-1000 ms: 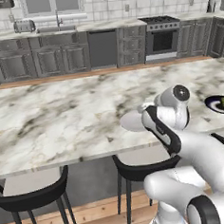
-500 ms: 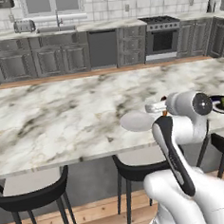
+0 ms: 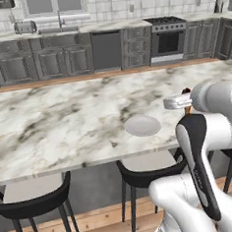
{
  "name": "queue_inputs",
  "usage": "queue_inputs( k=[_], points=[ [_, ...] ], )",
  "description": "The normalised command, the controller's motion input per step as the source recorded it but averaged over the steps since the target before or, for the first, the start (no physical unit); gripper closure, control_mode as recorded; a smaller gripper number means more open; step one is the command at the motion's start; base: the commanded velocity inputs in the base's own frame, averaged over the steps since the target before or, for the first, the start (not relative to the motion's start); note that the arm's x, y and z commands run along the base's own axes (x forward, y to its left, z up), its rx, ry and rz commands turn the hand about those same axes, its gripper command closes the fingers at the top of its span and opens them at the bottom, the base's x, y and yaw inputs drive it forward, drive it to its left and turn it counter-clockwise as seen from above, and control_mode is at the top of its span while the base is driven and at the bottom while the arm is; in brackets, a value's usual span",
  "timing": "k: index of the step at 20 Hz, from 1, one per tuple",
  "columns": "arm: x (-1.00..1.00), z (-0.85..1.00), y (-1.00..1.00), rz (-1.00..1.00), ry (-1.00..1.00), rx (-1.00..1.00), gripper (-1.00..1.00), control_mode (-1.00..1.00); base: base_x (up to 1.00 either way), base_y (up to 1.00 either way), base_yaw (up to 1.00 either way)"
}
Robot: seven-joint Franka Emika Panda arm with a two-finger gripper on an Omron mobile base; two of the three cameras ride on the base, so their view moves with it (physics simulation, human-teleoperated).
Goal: Transport the chicken drumstick and squash to the fridge. Place the chicken drumstick on the rack containing meat and place the squash on the rack containing the vegetable, ensuring meats and vegetables are on different racks.
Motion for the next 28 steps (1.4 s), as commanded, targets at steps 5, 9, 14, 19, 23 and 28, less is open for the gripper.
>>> queue_inputs(
  k=[5, 9, 14, 19, 23, 28],
  points=[
    [-0.92, 0.13, 0.15, 0.0, 0.11, 0.0, 1.0, -1.0, 0.0, 0.0, 0.0],
    [-0.43, -0.06, 0.14, 0.0, -0.01, 0.0, 1.0, 1.0, -0.19, 0.13, 0.0],
    [0.0, 0.0, 0.0, 0.0, 0.0, 0.0, 1.0, 1.0, 0.0, 0.89, 0.0],
    [0.0, 0.0, 0.0, 0.0, 0.0, 0.0, 1.0, 1.0, -0.02, 1.0, 0.03],
    [0.0, 0.0, 0.0, 0.0, 0.0, 0.0, 1.0, 1.0, -0.14, 1.0, 0.04],
    [0.0, 0.0, 0.0, 0.0, 0.0, 0.0, 1.0, 1.0, -0.12, 1.0, 0.01]
  ],
)
